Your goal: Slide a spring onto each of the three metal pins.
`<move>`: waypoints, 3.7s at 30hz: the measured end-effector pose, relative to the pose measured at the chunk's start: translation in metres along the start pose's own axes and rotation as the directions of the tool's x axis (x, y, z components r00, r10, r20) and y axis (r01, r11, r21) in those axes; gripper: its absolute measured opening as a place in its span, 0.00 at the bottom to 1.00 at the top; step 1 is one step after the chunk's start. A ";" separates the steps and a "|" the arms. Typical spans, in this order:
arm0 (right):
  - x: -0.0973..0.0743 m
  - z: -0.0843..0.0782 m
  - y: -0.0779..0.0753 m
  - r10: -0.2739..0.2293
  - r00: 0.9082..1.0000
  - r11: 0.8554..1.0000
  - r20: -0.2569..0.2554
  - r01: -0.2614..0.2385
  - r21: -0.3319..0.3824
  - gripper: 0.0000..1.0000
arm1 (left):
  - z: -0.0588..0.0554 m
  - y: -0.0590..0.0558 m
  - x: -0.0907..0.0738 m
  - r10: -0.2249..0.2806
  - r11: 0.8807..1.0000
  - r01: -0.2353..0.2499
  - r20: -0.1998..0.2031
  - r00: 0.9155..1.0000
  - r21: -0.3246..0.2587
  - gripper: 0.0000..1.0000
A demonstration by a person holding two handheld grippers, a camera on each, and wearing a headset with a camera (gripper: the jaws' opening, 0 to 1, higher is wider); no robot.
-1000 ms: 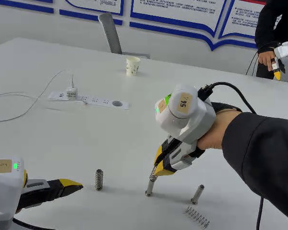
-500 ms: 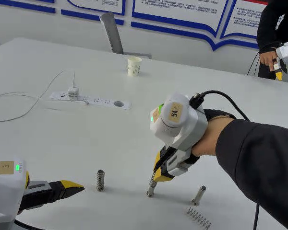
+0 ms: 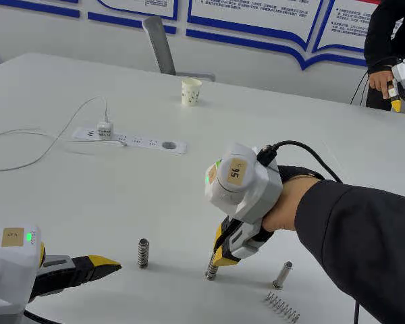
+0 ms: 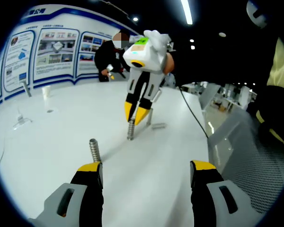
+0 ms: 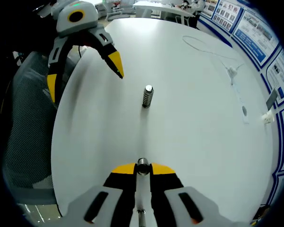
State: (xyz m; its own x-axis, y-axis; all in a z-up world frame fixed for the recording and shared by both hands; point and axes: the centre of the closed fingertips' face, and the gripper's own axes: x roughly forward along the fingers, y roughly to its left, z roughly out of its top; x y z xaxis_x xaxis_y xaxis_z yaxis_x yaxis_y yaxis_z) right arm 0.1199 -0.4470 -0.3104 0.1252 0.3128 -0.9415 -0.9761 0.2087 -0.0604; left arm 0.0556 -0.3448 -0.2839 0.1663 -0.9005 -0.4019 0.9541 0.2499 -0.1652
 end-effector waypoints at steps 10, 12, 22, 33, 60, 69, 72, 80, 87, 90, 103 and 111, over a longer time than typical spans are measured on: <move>0.007 -0.003 0.003 -0.001 1.000 1.000 -0.012 0.001 0.003 0.12 | 0.000 0.000 0.000 0.002 1.000 -0.002 0.001 1.000 0.001 0.77; 0.008 -0.003 0.003 -0.001 1.000 1.000 -0.011 0.001 0.005 0.12 | 0.000 0.000 0.000 0.002 1.000 -0.002 0.001 1.000 -0.001 0.76; 0.010 -0.003 0.003 -0.003 1.000 1.000 0.001 0.003 0.013 0.16 | 0.001 0.001 0.001 0.002 1.000 -0.002 0.004 1.000 -0.002 0.77; 0.001 -0.003 -0.002 -0.022 0.999 0.999 0.027 0.021 0.033 0.19 | 0.003 0.001 0.001 0.001 1.000 -0.001 0.007 1.000 0.000 0.77; -0.030 -0.016 0.001 -0.089 0.992 0.992 0.093 0.079 0.100 0.20 | 0.007 -0.001 0.003 -0.012 1.000 0.012 0.004 1.000 0.012 0.77; -0.038 -0.025 0.008 -0.109 0.988 0.988 0.112 0.095 0.124 0.20 | 0.009 -0.003 0.005 -0.017 1.000 0.017 0.005 1.000 0.017 0.77; -0.040 -0.028 0.012 -0.114 0.987 0.986 0.116 0.098 0.132 0.20 | 0.010 -0.003 0.006 -0.019 1.000 0.019 0.006 1.000 0.019 0.77; -0.046 -0.041 0.021 -0.131 0.983 0.980 0.125 0.110 0.167 0.20 | 0.012 -0.004 0.007 -0.021 0.999 0.021 0.007 1.000 0.025 0.77; -0.051 -0.054 0.030 -0.147 0.981 0.972 0.129 0.120 0.202 0.21 | 0.014 -0.006 0.008 -0.025 0.999 0.025 0.008 1.000 0.031 0.76; -0.053 -0.059 0.033 -0.154 0.979 0.969 0.131 0.123 0.215 0.21 | 0.015 -0.006 0.008 -0.026 0.999 0.026 0.009 1.000 0.032 0.76; -0.050 -0.087 0.046 -0.166 0.978 0.948 0.126 0.123 0.294 0.21 | 0.018 -0.007 0.011 -0.032 0.999 0.032 0.008 0.999 0.038 0.76; -0.042 -0.106 0.051 -0.169 0.979 0.931 0.112 0.122 0.344 0.21 | 0.017 -0.008 0.013 -0.036 0.999 0.035 0.005 0.999 0.039 0.76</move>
State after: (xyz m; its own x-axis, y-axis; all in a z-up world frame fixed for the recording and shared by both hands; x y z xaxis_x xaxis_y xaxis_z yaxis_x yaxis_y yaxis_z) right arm 0.0460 -0.5478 -0.3087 0.3077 0.3746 -0.8746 -0.8324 0.5512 -0.0567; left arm 0.0544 -0.3647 -0.2721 0.1333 -0.9104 -0.3917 0.9684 0.2037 -0.1437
